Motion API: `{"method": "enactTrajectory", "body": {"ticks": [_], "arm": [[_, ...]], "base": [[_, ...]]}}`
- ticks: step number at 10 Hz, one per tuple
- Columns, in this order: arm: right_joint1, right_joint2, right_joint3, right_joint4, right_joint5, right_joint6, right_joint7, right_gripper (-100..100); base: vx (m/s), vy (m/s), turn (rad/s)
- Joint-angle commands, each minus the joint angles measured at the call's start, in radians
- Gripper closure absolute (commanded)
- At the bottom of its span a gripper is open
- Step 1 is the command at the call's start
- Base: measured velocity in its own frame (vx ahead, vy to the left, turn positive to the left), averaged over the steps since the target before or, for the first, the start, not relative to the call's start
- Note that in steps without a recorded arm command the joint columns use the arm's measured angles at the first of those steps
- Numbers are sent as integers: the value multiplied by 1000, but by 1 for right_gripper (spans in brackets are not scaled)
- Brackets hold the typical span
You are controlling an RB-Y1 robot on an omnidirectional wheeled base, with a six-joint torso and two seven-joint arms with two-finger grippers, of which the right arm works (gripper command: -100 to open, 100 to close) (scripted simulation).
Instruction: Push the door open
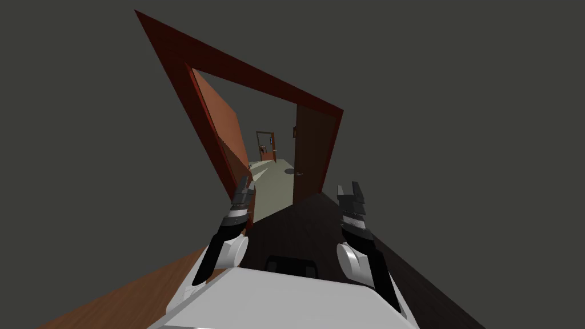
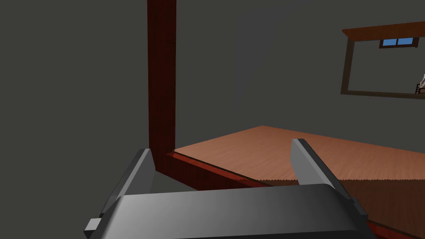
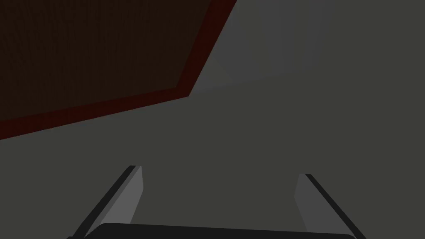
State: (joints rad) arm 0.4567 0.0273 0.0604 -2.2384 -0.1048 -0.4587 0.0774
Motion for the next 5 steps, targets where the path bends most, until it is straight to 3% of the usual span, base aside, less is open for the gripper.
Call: {"method": "enactTrajectory", "body": {"ticks": [1,5], "arm": [[-14,-9,2,38,4,-8,-2,-100],[-38,-21,7,104,10,-21,-6,-100]], "base": [[73,-17,50],[102,-26,37]]}}
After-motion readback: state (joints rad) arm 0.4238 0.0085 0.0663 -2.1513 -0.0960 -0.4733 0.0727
